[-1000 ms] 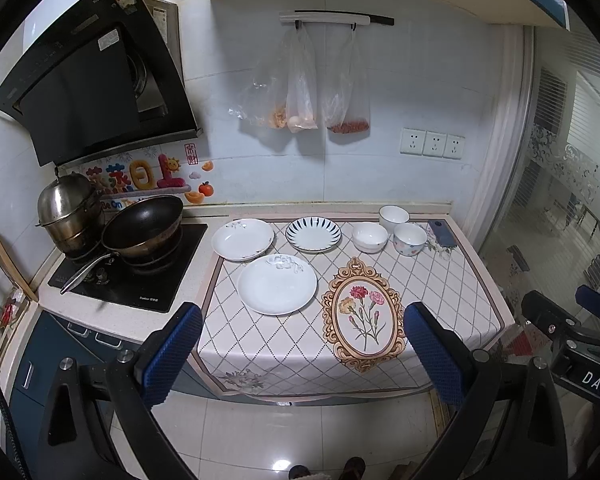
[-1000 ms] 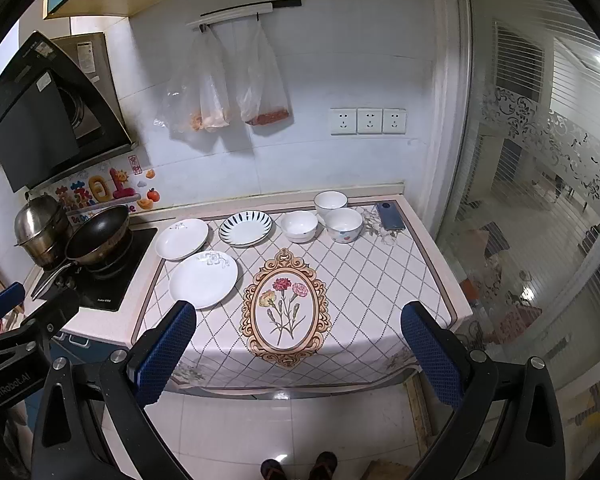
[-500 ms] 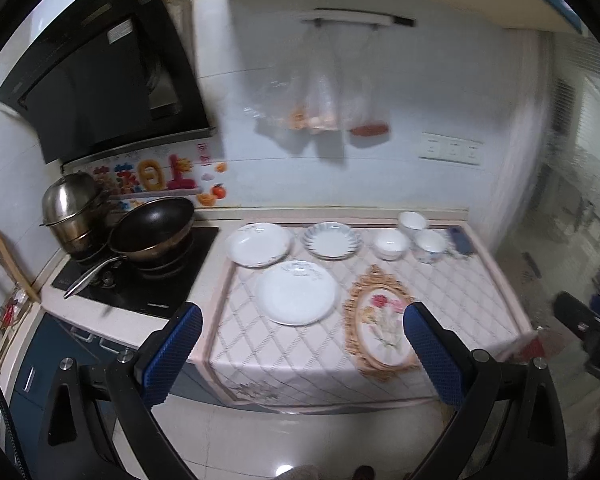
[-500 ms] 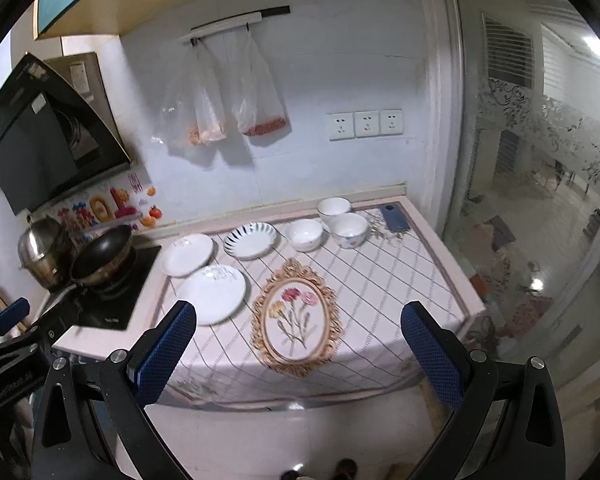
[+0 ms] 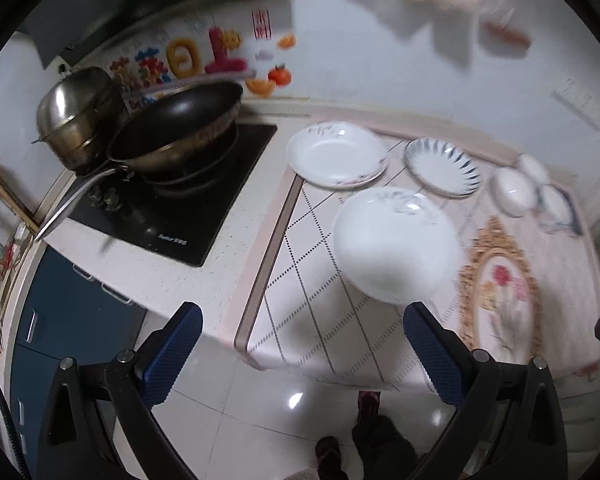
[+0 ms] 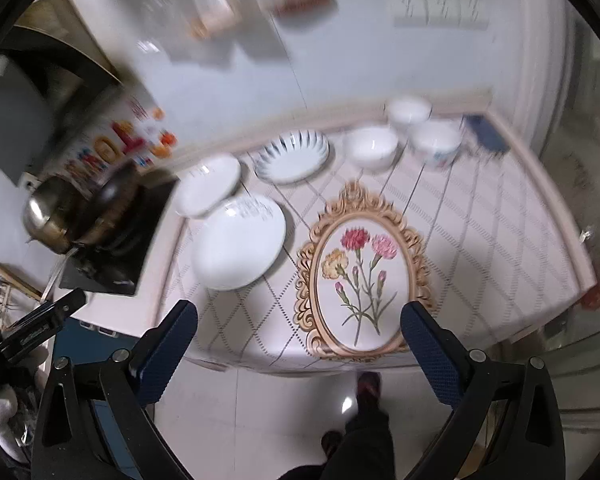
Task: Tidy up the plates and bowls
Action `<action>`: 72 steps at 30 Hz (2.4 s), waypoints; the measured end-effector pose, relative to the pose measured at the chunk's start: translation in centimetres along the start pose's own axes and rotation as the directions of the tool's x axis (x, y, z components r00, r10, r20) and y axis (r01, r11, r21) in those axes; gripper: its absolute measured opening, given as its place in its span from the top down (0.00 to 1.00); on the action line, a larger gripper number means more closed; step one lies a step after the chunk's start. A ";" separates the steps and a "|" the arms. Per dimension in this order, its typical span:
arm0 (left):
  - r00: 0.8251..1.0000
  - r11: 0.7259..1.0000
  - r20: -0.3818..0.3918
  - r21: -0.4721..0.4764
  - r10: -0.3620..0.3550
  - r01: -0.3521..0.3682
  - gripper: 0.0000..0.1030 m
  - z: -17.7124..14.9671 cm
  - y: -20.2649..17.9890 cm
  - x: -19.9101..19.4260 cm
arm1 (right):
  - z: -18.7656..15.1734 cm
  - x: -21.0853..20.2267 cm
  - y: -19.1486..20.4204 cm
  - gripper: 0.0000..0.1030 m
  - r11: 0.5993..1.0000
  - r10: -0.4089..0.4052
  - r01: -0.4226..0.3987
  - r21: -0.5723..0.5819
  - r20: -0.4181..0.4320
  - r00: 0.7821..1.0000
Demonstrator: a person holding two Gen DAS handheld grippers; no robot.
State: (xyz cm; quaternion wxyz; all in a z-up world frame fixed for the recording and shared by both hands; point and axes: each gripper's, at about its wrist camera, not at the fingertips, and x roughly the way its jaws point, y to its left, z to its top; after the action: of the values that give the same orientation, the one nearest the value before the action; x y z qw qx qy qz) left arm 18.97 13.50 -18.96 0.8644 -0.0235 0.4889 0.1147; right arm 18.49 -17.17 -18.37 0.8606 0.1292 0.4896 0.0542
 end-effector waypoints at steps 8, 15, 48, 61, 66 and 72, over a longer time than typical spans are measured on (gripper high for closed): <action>0.981 0.997 -0.182 -0.054 -0.070 0.061 0.06 4.5 -1.7 12.4 | 7.3 19.1 -0.9 0.10 0.991 0.129 -0.129 0.018 -0.259 0.957; 0.938 0.994 -0.333 -0.085 -0.096 0.072 0.34 5.8 -2.5 21.3 | 11.3 30.5 -0.2 0.33 0.976 0.214 -0.215 0.039 -0.378 0.901; 0.912 0.967 -0.332 0.005 -0.240 0.256 0.69 4.9 -9.8 18.1 | 12.4 33.4 -3.3 0.90 0.958 0.266 -0.284 0.028 -0.448 0.854; 0.883 0.936 -0.384 0.109 -0.271 0.335 0.69 3.1 -16.4 18.2 | 9.7 28.7 -12.7 0.90 0.975 0.220 -0.189 0.115 -0.409 0.885; 0.882 0.924 -0.393 0.162 -0.261 0.345 0.69 2.9 -18.4 18.5 | 8.7 28.4 -14.6 0.88 0.978 0.199 -0.152 0.146 -0.402 0.894; 0.880 0.917 -0.407 0.200 -0.243 0.346 0.69 2.4 -19.6 18.9 | 8.4 28.0 -16.2 0.88 0.977 0.185 -0.129 0.167 -0.386 0.904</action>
State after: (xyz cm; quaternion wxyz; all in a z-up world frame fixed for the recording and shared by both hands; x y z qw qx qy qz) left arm 34.69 -1.88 -35.21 0.7578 -0.0030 0.6459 -0.0927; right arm 39.56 -27.98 -41.97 0.7243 0.2136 0.6455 0.1146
